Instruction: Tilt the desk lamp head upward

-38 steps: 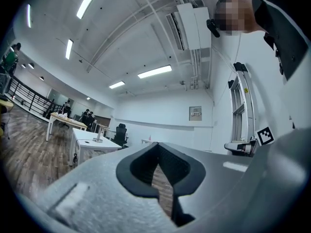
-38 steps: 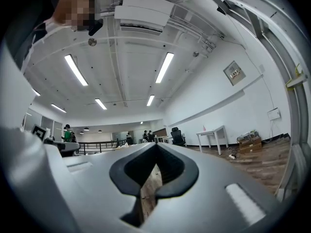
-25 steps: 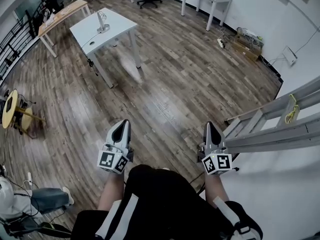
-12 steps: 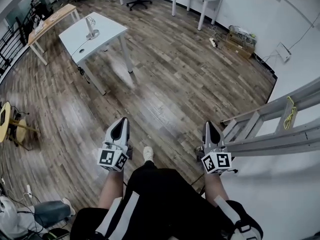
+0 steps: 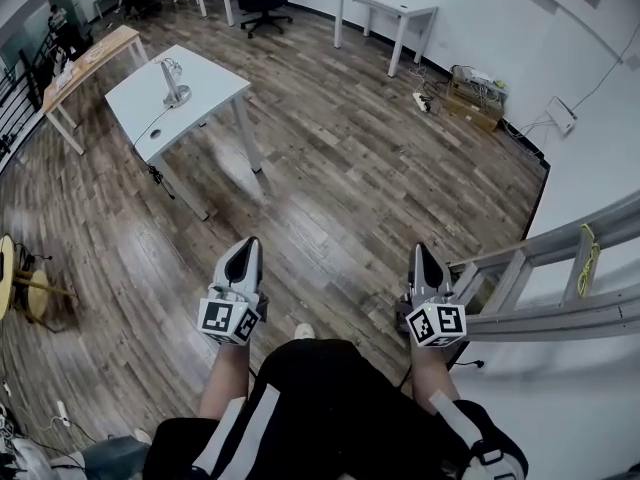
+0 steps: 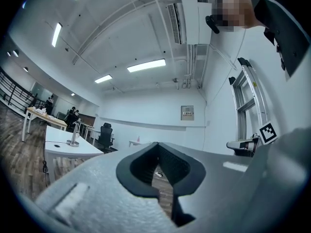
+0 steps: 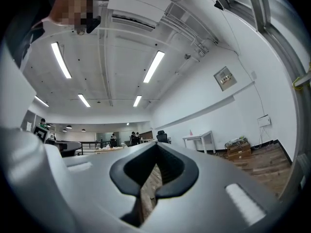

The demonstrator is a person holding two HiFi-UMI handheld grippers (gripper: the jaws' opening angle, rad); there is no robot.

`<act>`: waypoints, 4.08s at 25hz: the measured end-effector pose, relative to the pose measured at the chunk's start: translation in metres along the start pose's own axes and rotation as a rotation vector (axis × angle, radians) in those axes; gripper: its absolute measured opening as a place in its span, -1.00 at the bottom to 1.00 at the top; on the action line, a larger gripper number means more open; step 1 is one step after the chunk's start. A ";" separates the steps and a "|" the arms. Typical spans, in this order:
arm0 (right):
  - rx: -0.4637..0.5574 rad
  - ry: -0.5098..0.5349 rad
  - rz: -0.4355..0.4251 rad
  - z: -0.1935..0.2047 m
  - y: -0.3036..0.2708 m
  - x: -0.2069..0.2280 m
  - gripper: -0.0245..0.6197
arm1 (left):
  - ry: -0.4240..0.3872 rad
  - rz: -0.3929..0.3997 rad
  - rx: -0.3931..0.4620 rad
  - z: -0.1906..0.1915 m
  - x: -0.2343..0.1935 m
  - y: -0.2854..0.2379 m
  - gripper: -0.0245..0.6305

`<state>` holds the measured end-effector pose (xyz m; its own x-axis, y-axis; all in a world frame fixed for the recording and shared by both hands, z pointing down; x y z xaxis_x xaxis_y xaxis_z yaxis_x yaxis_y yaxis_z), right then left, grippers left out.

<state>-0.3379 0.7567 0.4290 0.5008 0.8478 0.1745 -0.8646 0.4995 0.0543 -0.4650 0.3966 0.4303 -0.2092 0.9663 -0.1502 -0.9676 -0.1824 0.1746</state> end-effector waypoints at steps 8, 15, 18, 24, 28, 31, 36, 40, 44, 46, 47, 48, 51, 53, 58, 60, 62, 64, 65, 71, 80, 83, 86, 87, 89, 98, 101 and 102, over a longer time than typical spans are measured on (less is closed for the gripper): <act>0.009 0.004 -0.045 0.007 -0.075 -0.036 -0.92 | 0.012 -0.019 -0.008 0.002 -0.069 -0.024 -0.93; -0.005 0.014 -0.069 0.012 -0.111 -0.054 -0.91 | 0.018 -0.026 -0.008 0.003 -0.100 -0.037 -0.93; -0.025 0.025 -0.062 0.017 -0.120 -0.054 -0.91 | 0.025 -0.026 -0.017 0.008 -0.106 -0.038 -0.93; -0.050 0.025 -0.071 0.024 -0.146 -0.048 -0.91 | 0.044 -0.060 -0.046 0.013 -0.117 -0.050 -0.93; -0.050 0.006 -0.092 0.028 -0.177 -0.040 -0.91 | 0.029 -0.075 -0.045 0.014 -0.125 -0.068 -0.93; -0.045 0.004 -0.117 0.027 -0.200 -0.034 -0.92 | 0.016 -0.087 -0.029 0.018 -0.133 -0.085 -0.93; -0.054 -0.003 -0.126 0.028 -0.241 -0.011 -0.91 | 0.020 -0.100 -0.034 0.023 -0.139 -0.127 -0.93; -0.054 -0.011 -0.131 0.026 -0.277 0.012 -0.91 | 0.010 -0.110 -0.034 0.029 -0.145 -0.168 -0.93; -0.047 -0.022 -0.148 0.025 -0.310 0.032 -0.91 | -0.007 -0.125 -0.031 0.031 -0.149 -0.206 -0.93; -0.048 -0.026 -0.158 0.025 -0.325 0.040 -0.92 | -0.019 -0.127 -0.025 0.032 -0.151 -0.222 -0.93; -0.049 -0.029 -0.163 0.024 -0.332 0.043 -0.92 | -0.019 -0.129 -0.021 0.033 -0.151 -0.230 -0.93; -0.051 -0.031 -0.169 0.023 -0.338 0.047 -0.91 | -0.015 -0.134 -0.017 0.032 -0.150 -0.238 -0.93; -0.059 -0.041 -0.183 0.025 -0.358 0.054 -0.92 | -0.001 -0.152 -0.016 0.031 -0.151 -0.257 -0.93; -0.066 -0.049 -0.186 0.027 -0.369 0.054 -0.91 | -0.001 -0.156 -0.022 0.032 -0.156 -0.264 -0.93; -0.090 -0.047 -0.211 0.037 -0.398 0.048 -0.91 | -0.015 -0.183 -0.035 0.036 -0.175 -0.272 -0.93; -0.096 -0.042 -0.219 0.041 -0.412 0.043 -0.91 | -0.024 -0.190 -0.037 0.036 -0.188 -0.277 -0.93; -0.099 -0.036 -0.222 0.044 -0.428 0.035 -0.91 | -0.021 -0.196 -0.036 0.035 -0.205 -0.283 -0.93; -0.099 -0.032 -0.223 0.045 -0.444 0.028 -0.91 | -0.019 -0.199 -0.025 0.036 -0.224 -0.289 -0.93; -0.097 -0.030 -0.222 0.045 -0.452 0.025 -0.91 | -0.018 -0.199 -0.021 0.036 -0.233 -0.293 -0.93; -0.091 -0.018 -0.221 0.047 -0.503 0.010 -0.91 | -0.018 -0.198 -0.009 0.035 -0.279 -0.319 -0.93; -0.098 -0.009 -0.278 0.057 -0.580 -0.049 -0.91 | -0.024 -0.242 0.016 0.028 -0.357 -0.321 -0.93; -0.099 -0.012 -0.313 0.060 -0.602 -0.074 -0.91 | -0.032 -0.274 0.019 0.020 -0.380 -0.315 -0.93; -0.095 -0.012 -0.340 0.063 -0.616 -0.095 -0.91 | -0.035 -0.302 0.017 0.013 -0.399 -0.307 -0.93; -0.095 -0.013 -0.345 0.064 -0.620 -0.101 -0.91 | -0.038 -0.307 0.022 0.013 -0.405 -0.304 -0.93; -0.096 -0.011 -0.353 0.066 -0.627 -0.110 -0.91 | -0.045 -0.315 0.034 0.014 -0.417 -0.300 -0.93; -0.118 -0.006 -0.348 0.069 -0.649 -0.114 -0.91 | -0.027 -0.327 0.025 0.019 -0.435 -0.308 -0.93; -0.123 -0.015 -0.357 0.075 -0.669 -0.112 -0.91 | -0.028 -0.344 0.013 0.023 -0.443 -0.318 -0.93; -0.125 -0.020 -0.365 0.078 -0.678 -0.113 -0.91 | -0.028 -0.354 0.011 0.024 -0.447 -0.322 -0.93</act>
<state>0.1887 0.3085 0.4487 0.7724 0.6076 0.1849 -0.6177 0.7864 -0.0038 -0.0565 0.0277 0.4648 0.1431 0.9739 -0.1764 -0.9778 0.1667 0.1272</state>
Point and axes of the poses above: the fingertips, and each gripper's own axes: y backward along the fingers, x to its right, z out of its underside, the point moved 7 cm from there along y, backward along the fingers, and after that the axes turned 8 degrees about z, right-handed, at the moved point
